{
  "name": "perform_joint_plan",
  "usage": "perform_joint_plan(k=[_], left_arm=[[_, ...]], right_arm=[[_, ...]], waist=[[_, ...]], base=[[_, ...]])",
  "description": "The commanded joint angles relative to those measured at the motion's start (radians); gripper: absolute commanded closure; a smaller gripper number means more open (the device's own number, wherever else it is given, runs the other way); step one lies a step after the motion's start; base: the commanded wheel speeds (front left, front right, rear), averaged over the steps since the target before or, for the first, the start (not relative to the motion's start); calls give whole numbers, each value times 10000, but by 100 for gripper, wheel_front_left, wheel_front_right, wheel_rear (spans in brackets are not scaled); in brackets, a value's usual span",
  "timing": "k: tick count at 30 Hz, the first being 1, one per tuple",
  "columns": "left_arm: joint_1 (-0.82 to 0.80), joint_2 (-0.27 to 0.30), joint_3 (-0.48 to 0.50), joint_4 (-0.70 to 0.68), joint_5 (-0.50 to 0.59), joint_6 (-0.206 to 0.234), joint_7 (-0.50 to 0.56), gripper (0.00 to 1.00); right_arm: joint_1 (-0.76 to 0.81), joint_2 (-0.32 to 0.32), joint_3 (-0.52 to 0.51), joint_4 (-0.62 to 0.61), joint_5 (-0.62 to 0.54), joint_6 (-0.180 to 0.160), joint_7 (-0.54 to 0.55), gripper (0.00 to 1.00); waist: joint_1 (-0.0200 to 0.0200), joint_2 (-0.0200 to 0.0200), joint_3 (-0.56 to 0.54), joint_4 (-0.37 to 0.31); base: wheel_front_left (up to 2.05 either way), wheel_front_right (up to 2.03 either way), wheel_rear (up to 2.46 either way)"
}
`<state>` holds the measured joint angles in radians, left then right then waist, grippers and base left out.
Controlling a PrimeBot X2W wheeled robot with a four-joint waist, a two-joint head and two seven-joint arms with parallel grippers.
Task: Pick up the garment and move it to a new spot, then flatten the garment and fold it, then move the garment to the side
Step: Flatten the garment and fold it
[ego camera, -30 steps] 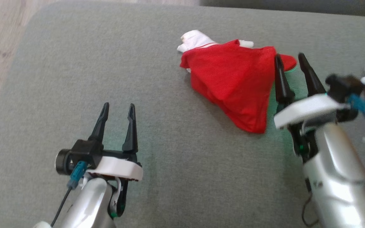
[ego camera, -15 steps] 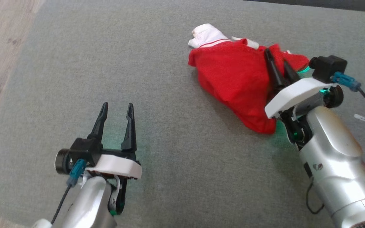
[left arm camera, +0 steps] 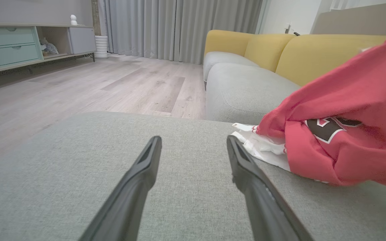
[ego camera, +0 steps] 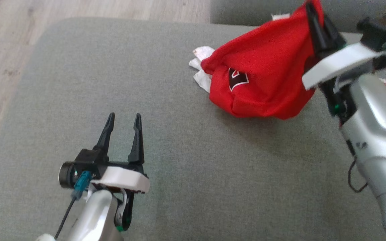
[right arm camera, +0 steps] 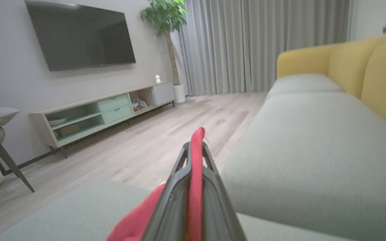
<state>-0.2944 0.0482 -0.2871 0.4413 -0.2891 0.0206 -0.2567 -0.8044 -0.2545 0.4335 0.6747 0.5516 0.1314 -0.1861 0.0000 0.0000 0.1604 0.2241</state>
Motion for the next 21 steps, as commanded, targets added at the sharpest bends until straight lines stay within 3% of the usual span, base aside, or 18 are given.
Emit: perform_joint_plan(k=[1, 7, 12, 16, 21], left_arm=[[35, 51, 439, -247, 23, -11, -51, 0], [377, 36, 607, -262, 32, 17, -51, 0], [567, 28, 634, -247, 102, 6, -51, 0], [597, 24, 520, -332, -23, 18, -51, 0], [748, 22, 470, -385, -87, 92, -51, 0]], right_arm=[[-471, -65, 246, -601, -140, -7, -10, 100], [-954, 28, 836, -1648, -165, -7, 458, 100], [-1911, 683, 1729, -2271, -68, -7, 1112, 100], [-3311, 1172, 1842, -1838, -79, -7, 964, 100], [-5080, 1612, 830, -728, -45, -7, 122, 100]], waist=[[0, 0, -326, 98], [0, 0, -724, 143], [0, 0, -930, 196], [0, 0, -1008, 382], [0, 0, -1124, 482]], base=[[0, 0, 0], [0, 0, 0], [0, 0, 0], [0, 0, 0], [0, 0, 0]])
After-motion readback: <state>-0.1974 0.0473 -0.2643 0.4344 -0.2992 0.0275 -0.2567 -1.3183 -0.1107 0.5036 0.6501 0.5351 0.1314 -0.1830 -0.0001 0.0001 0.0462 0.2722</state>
